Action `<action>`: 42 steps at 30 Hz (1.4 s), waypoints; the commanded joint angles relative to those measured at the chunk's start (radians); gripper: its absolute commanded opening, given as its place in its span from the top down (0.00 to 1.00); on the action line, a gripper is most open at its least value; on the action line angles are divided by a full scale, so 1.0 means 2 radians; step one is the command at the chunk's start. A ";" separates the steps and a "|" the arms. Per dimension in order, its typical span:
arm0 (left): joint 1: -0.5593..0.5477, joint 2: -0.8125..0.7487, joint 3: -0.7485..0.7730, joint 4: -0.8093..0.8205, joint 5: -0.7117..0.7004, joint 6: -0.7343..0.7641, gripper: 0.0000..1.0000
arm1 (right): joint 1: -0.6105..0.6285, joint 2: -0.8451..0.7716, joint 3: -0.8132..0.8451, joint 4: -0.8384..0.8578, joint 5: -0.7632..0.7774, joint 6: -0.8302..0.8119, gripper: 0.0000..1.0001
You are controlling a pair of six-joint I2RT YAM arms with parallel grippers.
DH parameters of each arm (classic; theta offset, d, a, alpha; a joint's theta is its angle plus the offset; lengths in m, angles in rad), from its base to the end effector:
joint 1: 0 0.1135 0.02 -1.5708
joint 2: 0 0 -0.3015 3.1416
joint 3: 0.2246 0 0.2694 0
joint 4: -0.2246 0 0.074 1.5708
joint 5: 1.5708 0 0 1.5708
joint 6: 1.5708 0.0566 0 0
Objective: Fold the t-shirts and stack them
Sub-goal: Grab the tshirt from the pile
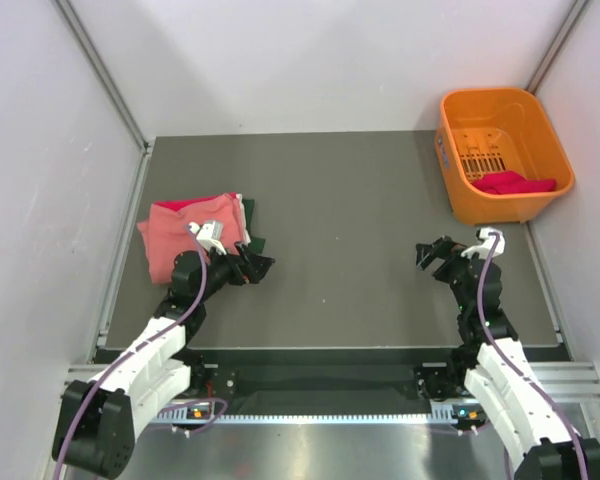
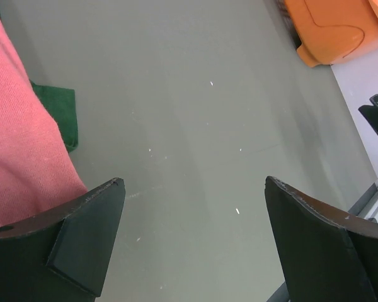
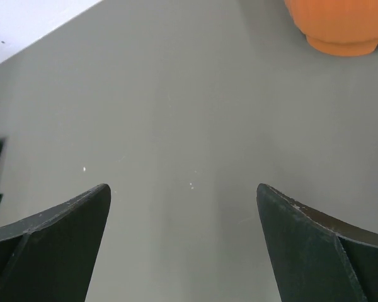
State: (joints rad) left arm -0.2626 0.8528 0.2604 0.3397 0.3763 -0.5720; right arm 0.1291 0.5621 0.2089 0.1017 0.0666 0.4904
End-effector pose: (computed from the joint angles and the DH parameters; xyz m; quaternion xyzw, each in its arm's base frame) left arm 0.1835 -0.0709 0.2120 -0.0065 0.7850 -0.3790 0.4900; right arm 0.1576 0.0167 0.2072 0.1620 0.7732 0.1616 0.5914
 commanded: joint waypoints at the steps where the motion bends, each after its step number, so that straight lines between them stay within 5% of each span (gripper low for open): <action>1: -0.003 -0.009 0.016 0.020 -0.003 0.009 0.03 | 0.003 -0.015 0.008 0.003 0.013 -0.009 0.00; 4: -0.003 -0.013 0.014 0.021 -0.002 0.006 0.03 | 0.003 -0.004 0.063 -0.046 0.049 -0.010 0.00; 9: -0.003 -0.015 0.014 0.023 0.001 0.001 0.03 | -0.014 0.104 0.284 -0.183 0.150 -0.029 0.04; 14: -0.003 -0.016 0.013 0.023 0.001 -0.002 0.03 | -0.145 0.282 0.499 -0.249 0.041 -0.020 0.08; 26: -0.004 -0.011 0.009 0.026 -0.005 -0.005 0.03 | -0.185 0.682 0.927 -0.443 0.092 -0.023 0.00; 29: -0.004 -0.009 0.009 0.026 -0.007 -0.005 0.03 | -0.189 0.755 0.980 -0.477 0.096 -0.013 0.00; 42: -0.004 -0.010 0.010 0.021 -0.011 -0.005 0.02 | -0.190 0.883 0.958 -0.457 0.145 -0.001 0.00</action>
State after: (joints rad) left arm -0.2691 0.8425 0.2604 0.3435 0.3641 -0.5777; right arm -0.2413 2.2944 2.1136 -0.8085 0.3077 0.4923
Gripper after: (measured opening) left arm 0.974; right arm 0.996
